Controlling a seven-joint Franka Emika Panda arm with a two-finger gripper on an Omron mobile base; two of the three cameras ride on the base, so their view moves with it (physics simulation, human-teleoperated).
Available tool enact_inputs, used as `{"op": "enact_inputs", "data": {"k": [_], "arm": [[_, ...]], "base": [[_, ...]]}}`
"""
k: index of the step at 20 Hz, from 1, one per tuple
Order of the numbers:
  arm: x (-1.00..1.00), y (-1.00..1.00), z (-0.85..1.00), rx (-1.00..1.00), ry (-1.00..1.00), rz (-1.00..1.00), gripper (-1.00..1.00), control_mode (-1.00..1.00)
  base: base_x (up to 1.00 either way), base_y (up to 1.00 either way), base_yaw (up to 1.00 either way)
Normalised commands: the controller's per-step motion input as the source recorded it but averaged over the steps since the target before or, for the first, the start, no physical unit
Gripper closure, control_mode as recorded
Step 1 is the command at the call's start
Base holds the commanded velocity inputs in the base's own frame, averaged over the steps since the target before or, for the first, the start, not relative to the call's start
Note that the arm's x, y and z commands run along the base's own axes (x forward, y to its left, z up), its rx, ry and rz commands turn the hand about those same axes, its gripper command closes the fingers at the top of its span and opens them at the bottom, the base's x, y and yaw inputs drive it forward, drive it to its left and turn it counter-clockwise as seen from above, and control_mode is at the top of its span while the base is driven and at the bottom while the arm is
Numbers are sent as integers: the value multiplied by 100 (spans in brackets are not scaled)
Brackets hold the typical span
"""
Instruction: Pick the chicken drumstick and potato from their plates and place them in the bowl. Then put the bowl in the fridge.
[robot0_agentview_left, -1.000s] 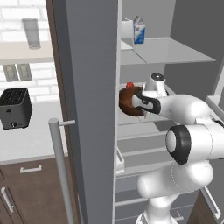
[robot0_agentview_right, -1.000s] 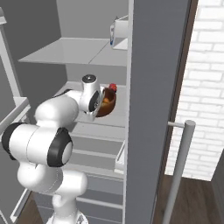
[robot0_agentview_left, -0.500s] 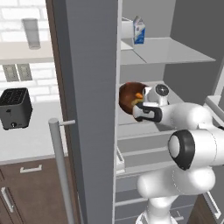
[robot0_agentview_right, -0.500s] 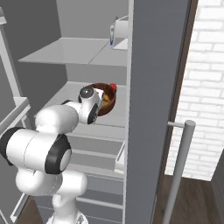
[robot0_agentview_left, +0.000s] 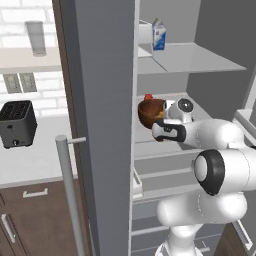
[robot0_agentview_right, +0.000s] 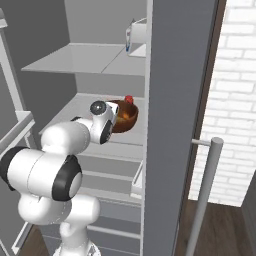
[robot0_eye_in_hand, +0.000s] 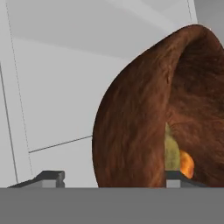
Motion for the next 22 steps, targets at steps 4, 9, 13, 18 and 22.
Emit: {"op": "enact_inputs", "data": {"k": [4,9,13,18,22], "arm": [[0,0,2,0,0,0,-100,-100],[-12,0,7,0,-9,0,-100,-100],[-26,0,42,0,-8,0,-100,-100],[-41,0,60,0,-8,0,-100,-100],[-50,0,60,0,-1,0,-100,-100]], "base": [[0,0,0],[0,0,0],[0,0,0],[0,0,0],[0,0,0]]}}
